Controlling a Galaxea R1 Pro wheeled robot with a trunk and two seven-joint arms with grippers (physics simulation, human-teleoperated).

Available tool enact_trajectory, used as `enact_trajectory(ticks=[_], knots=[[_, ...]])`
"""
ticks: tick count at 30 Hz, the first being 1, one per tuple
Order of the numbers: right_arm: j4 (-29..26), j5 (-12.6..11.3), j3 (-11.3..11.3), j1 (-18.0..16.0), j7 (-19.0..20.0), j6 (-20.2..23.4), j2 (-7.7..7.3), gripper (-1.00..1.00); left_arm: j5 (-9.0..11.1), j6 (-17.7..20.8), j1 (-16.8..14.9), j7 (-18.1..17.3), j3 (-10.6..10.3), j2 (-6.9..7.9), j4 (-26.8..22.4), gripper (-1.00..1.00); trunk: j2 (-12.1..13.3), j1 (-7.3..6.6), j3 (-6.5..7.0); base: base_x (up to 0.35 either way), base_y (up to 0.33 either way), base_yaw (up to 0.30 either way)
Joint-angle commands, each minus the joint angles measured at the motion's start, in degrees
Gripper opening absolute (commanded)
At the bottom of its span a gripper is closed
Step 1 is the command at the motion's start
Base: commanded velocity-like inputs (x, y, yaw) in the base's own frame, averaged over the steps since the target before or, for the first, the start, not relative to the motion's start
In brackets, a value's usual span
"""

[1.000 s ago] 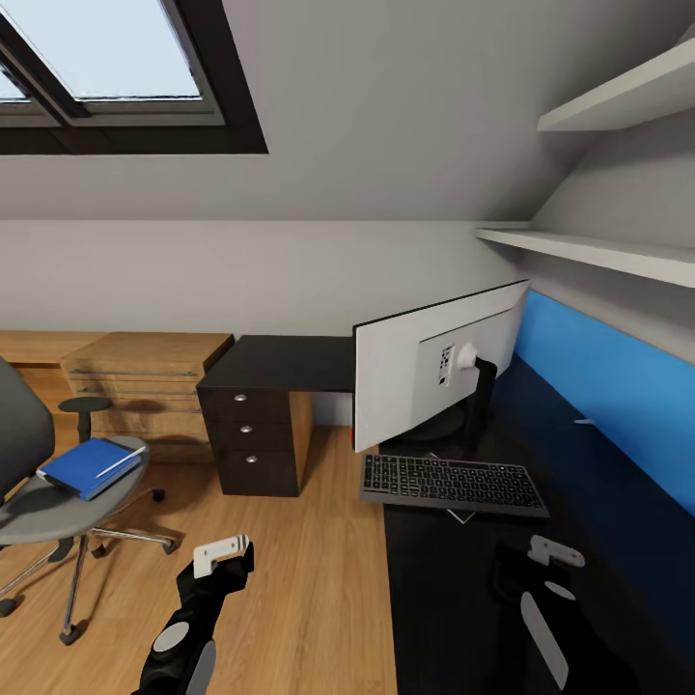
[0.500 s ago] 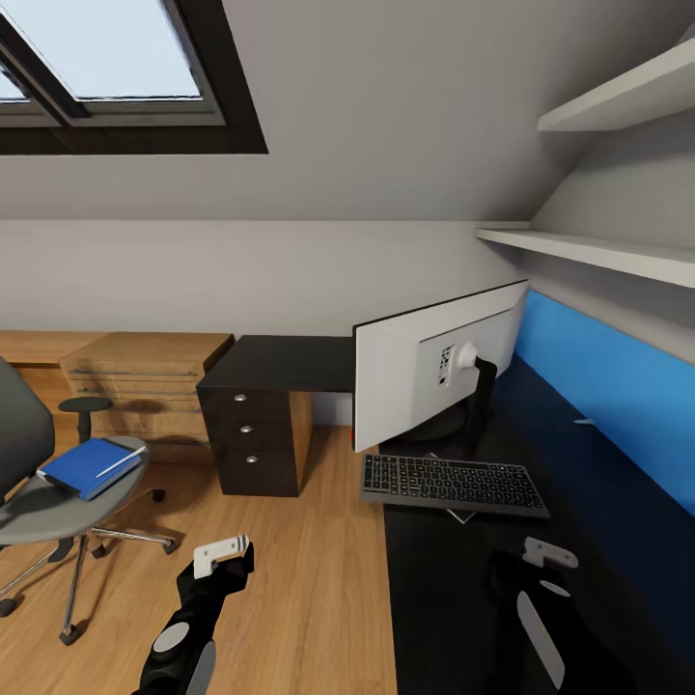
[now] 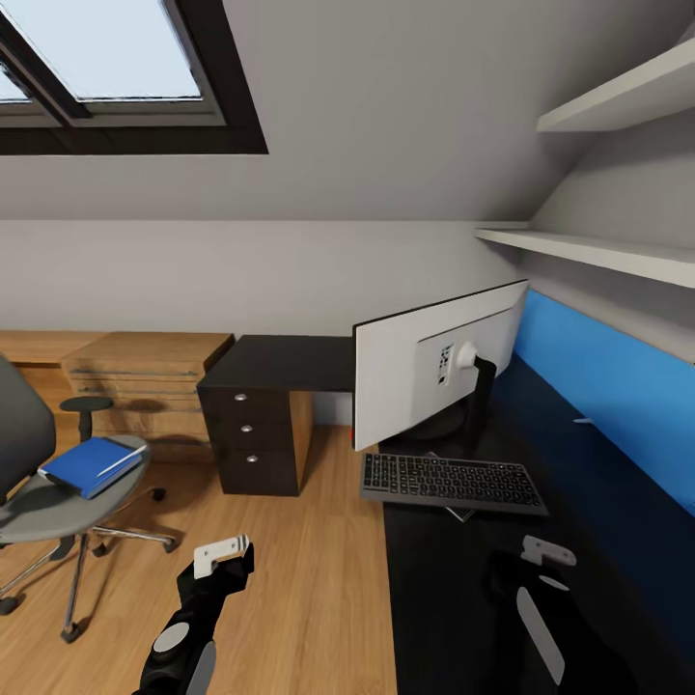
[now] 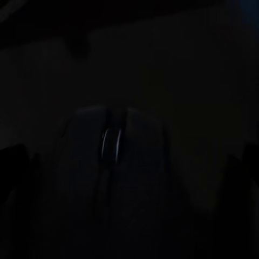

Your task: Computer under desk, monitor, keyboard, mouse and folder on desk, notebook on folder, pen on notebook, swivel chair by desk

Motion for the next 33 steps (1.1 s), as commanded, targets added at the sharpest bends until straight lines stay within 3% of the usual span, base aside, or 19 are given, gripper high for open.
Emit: enact_trajectory(ticks=[1, 14, 15, 33], knots=[[1.47, -0.66, 0.09, 0.01, -0.27, 0.72, -0.02, 1.0, 0.6, 0.23, -0.03, 0.3, -0.03, 0.0, -0.09, 1.0, -0.04, -0.01, -0.08, -0.15, 0.0, 0.0], [1.47, -0.65, 0.17, -0.03, -0.33, 0.96, -0.02, 1.0, 0.69, 0.23, -0.03, 0.32, -0.03, -0.07, -0.09, 1.0, -0.04, -0.01, -0.08, -0.025, 0.0, 0.0], [1.47, -0.65, 0.17, -0.05, -0.37, 0.98, -0.02, -1.0, 0.69, 0.23, -0.03, 0.31, -0.03, -0.07, -0.09, 1.0, -0.04, -0.01, -0.08, 0.0, 0.0, 0.0], [1.39, -0.57, 0.26, -0.03, -0.13, 0.64, 0.24, -1.0, 0.65, 0.16, -0.03, 0.31, -0.09, -0.1, -0.03, 1.0, -0.04, -0.01, -0.08, 0.0, 0.0, 0.0]])
